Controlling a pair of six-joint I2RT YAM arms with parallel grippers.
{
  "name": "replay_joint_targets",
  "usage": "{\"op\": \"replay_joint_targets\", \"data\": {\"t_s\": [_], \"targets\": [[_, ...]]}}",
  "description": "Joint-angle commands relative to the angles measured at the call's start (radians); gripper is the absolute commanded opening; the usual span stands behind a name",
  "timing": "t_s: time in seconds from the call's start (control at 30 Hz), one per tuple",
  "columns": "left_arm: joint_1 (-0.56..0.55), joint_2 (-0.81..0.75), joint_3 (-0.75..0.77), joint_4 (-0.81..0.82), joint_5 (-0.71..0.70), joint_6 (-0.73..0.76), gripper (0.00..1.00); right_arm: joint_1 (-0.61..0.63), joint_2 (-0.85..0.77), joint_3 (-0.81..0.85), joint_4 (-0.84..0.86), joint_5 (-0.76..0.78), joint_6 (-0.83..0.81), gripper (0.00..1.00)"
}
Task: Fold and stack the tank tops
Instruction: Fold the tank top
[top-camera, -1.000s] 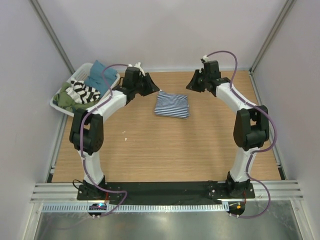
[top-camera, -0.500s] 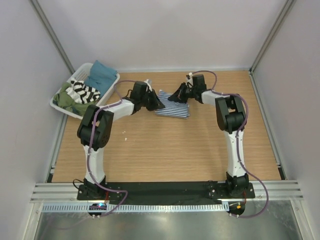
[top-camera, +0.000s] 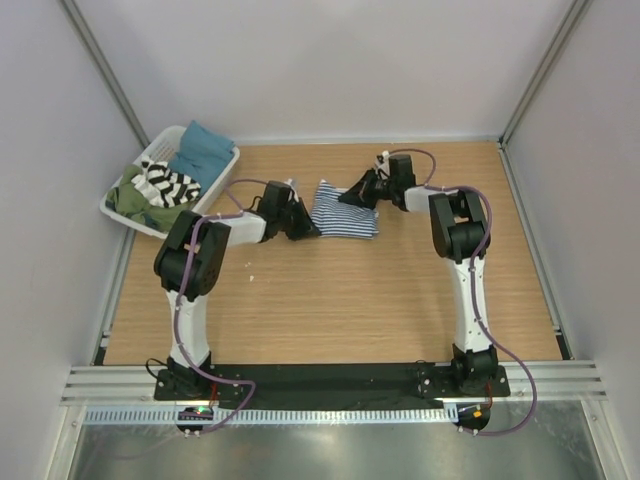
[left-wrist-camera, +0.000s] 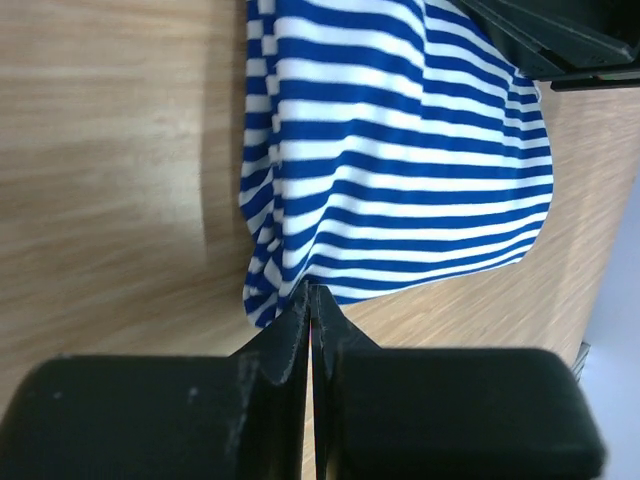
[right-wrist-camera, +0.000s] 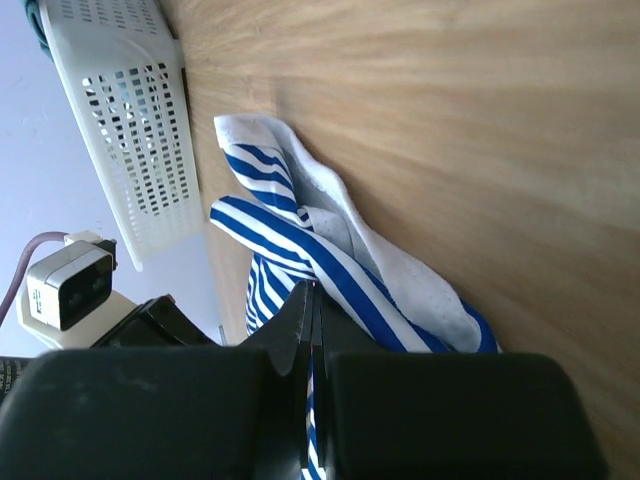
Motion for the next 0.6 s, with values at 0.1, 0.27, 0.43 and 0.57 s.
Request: {"op": "replay_joint_targets", "data": {"t_s": [0.1, 0.27, 0.43, 0.57], "targets": [[0.003, -0.145, -0.121, -0.033, -0.043, 0.034, 0.0, -0.007, -0.073, -0.145, -0.052, 0.04, -0.059, 0.01], [0.0, -0.284, -0.215, -0.022, -0.031, 0.031, 0.01, -0.001, -0.114, -0.143, -0.101, 0.031, -0.102, 0.01], [-0.004, -0.427, -0.287, -0.048, -0.031, 0.022, 0.02, 0.044, -0.155, -0.137, -0.271, 0.034, -0.216, 0.01], [-0.006, -0.524, -0.313, -0.094, -0.028, 0.026, 0.02, 0.07, -0.215, -0.243, -0.267, 0.031, -0.245, 0.01]]}}
